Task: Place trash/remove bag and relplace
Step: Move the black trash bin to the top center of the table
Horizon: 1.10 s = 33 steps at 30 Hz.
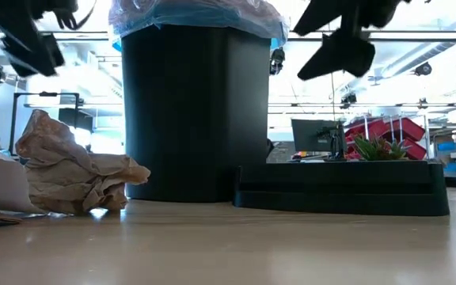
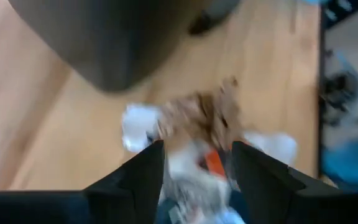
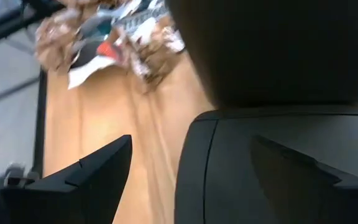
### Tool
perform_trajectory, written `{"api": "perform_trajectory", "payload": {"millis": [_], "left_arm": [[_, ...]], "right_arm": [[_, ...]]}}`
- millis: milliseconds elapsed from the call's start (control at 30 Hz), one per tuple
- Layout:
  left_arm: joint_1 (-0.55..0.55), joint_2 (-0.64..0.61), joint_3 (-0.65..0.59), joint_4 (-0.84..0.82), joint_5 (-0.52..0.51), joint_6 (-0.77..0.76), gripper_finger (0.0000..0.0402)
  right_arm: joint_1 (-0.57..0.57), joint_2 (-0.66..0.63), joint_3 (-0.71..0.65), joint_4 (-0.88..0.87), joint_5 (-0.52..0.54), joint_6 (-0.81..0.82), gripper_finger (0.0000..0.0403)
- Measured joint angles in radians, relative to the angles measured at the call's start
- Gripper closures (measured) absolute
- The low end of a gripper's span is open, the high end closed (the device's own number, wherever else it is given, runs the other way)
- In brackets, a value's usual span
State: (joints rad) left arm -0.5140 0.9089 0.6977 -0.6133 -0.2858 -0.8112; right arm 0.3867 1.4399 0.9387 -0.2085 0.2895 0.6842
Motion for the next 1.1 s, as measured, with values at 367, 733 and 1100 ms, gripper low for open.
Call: {"api": "perform_trajectory", "payload": {"millis": [367, 733, 1100], "left_arm": [[0.037, 0.100, -0.221, 0.494, -0.213, 0.176, 0.0203], [0.267, 0.115, -0.224, 0.523, -0.338, 0.307, 0.0228], [0.541, 0.166, -0.231, 0.619, -0.344, 0.486, 0.0245]], "right_arm": [[-0.018, 0.002, -0.096, 0.121, 0.235, -0.052, 0.0094], [-0.221, 0.002, -0.100, 0.252, 0.162, -0.232, 0.0094], [-0.473, 0.002, -0.100, 0.277, 0.156, -0.303, 0.0094]]}}
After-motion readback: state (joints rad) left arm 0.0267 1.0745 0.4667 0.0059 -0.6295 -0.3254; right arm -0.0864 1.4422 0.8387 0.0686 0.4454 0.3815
